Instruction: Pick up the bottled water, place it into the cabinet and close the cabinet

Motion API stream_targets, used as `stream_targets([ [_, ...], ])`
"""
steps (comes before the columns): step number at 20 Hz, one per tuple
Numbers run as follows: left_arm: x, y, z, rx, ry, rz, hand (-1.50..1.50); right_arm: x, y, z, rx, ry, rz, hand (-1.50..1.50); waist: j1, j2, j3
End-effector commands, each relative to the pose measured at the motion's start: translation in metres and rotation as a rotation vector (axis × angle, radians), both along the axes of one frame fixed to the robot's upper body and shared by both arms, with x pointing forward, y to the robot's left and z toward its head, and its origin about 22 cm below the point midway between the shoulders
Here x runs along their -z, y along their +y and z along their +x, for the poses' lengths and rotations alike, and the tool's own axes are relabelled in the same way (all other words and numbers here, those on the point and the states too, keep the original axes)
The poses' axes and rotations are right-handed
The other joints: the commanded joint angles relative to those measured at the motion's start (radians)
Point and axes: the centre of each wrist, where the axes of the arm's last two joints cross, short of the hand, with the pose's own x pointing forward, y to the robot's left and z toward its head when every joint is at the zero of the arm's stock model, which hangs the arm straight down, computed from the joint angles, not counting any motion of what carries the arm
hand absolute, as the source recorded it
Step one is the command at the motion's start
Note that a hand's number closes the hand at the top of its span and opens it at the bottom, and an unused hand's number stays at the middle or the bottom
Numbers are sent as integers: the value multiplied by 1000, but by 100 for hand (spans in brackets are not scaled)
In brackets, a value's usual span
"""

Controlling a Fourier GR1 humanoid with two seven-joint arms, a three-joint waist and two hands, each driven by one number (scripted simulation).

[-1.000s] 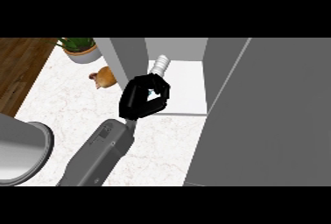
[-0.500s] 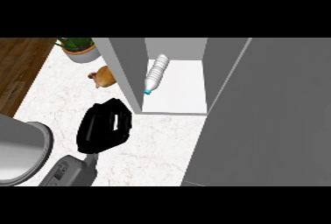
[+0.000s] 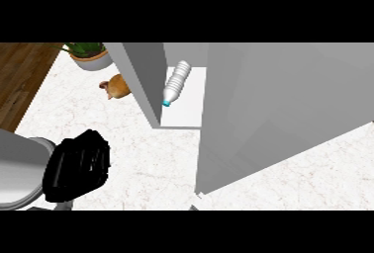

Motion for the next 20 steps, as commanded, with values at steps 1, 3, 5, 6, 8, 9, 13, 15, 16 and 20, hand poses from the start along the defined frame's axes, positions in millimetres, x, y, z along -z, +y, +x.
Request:
stream_targets([
  [1,5,36,-14,-31,-7,-9,150,1,45,-2,-132,-63,-18,150,-2,2,0],
  [3,-9,28,-14,-44,-6,-12,150,-10,51,-4,-102,-155,-22,150,6,-2,-1],
  [5,-4,36,-22,-24,-9,-3,150,-20,51,10,-69,-179,0,150,15,2,-2],
  [6,-6,31,-22,-26,-7,-22,150,-10,61,14,-39,-193,-16,150,16,1,-2],
  [8,-7,59,-18,-29,2,2,150,-21,56,17,1,-168,18,150,11,4,-2],
  [9,-8,50,-13,-17,-16,-15,150,-15,61,35,33,-147,16,150,20,10,-2],
  [13,-11,61,-29,-17,-10,5,150,-27,60,49,98,-116,35,150,36,9,-2],
  [15,-17,68,-25,-9,-17,4,150,-27,63,62,148,-97,45,150,36,13,-2],
  [16,-9,70,-28,-13,-20,9,150,-29,65,72,157,-77,44,150,37,15,-2],
  [20,-5,94,-41,-29,-3,-9,150,-34,65,127,183,18,83,150,29,15,1],
])
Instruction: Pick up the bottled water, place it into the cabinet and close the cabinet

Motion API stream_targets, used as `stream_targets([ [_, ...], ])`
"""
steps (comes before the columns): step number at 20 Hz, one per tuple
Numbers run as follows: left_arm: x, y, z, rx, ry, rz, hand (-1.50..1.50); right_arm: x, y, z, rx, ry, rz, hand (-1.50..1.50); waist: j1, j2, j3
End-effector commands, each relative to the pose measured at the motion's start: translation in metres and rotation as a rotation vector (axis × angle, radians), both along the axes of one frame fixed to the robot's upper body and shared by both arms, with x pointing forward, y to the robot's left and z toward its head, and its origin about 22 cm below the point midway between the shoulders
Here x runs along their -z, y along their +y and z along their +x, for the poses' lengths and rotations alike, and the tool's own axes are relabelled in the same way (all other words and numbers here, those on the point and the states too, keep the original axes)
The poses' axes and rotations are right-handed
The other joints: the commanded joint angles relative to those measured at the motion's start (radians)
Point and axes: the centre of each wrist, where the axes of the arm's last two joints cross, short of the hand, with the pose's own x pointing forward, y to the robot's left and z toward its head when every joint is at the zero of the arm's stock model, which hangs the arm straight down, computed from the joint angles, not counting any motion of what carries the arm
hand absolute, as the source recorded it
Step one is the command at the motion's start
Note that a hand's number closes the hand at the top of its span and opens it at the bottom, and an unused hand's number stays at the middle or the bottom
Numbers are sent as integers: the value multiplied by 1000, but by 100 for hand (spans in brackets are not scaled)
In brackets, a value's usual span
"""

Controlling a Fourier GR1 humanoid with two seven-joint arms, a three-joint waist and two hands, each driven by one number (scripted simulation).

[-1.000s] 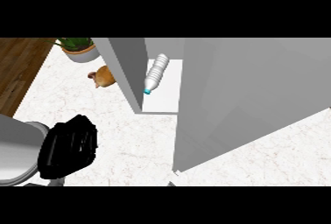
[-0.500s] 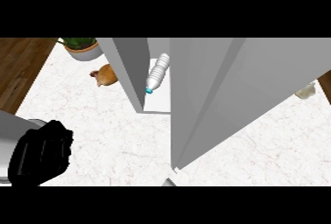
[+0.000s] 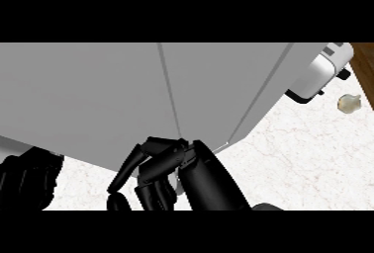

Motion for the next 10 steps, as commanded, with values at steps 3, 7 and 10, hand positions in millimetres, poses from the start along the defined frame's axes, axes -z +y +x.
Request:
stream_targets([
  [3,-6,4,-12,9,7,-4,150,4,10,79,-24,136,55,150,-9,2,3],
  [7,-19,21,-17,4,3,21,150,-2,-2,125,-39,193,71,150,-21,-2,3],
  [10,-6,20,-27,6,0,4,150,33,-23,157,-4,185,64,150,-21,-1,3],
])
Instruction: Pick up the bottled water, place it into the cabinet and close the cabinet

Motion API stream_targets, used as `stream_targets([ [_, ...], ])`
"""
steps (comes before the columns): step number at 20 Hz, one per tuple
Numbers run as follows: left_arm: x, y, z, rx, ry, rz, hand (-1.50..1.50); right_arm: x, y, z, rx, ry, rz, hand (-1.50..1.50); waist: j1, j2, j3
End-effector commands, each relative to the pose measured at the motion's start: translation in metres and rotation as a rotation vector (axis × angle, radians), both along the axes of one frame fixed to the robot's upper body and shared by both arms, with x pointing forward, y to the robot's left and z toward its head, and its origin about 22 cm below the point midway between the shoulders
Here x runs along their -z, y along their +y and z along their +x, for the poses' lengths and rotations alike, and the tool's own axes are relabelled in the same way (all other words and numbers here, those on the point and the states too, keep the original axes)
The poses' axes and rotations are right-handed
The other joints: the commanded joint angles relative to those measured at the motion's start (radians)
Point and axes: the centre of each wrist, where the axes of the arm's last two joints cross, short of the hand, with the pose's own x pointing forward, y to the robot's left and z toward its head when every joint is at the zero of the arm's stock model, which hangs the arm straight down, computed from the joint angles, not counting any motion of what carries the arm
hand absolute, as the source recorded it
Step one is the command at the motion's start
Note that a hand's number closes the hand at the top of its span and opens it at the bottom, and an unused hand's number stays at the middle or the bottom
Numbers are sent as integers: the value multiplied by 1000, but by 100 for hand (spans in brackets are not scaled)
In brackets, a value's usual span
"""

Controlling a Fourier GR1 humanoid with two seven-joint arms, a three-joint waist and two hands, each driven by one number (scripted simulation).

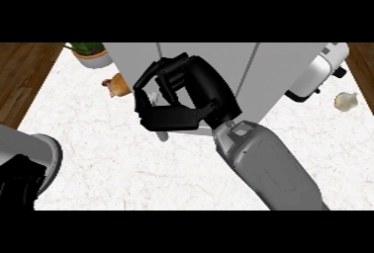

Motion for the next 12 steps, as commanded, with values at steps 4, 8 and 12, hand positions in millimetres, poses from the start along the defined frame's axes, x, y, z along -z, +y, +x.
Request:
stream_targets([
  [4,5,12,1,-7,0,0,150,16,-37,68,23,42,-3,150,-7,7,0],
  [8,-1,7,7,10,-1,18,150,28,-39,76,38,21,-36,150,7,15,0],
  [12,-6,14,10,14,-14,18,150,23,-56,83,37,23,-45,150,1,15,0],
])
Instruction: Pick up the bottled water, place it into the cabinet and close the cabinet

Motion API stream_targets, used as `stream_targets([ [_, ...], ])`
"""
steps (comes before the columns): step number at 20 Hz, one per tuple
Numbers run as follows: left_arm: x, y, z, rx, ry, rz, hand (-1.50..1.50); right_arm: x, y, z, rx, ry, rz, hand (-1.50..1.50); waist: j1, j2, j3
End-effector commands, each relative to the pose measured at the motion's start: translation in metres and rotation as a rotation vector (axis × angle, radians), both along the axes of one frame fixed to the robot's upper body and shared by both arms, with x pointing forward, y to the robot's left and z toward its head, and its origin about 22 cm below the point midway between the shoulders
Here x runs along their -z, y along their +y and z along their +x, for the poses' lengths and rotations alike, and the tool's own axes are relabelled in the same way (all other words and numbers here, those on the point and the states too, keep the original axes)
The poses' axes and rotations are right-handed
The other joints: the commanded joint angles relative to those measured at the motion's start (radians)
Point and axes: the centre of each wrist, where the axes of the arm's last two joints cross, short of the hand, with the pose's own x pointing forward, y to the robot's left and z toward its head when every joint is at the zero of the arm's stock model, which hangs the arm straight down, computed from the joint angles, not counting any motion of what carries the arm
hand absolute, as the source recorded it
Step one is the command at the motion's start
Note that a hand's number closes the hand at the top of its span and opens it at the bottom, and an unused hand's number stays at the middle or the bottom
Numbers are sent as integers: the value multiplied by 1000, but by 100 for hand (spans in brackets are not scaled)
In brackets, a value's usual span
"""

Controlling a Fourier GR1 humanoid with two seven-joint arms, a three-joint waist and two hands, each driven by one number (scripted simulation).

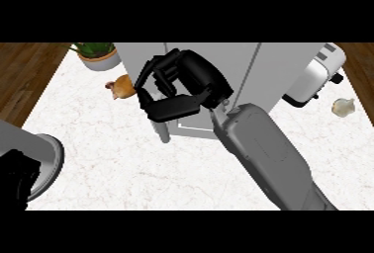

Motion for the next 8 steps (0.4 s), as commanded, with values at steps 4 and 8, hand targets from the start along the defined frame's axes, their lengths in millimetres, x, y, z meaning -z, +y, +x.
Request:
stream_targets([
  [4,-2,-4,7,18,-12,3,150,13,-71,49,229,42,-33,150,-18,57,13],
  [8,0,-10,9,19,0,-9,150,10,-70,52,220,43,-22,150,-17,57,12],
])
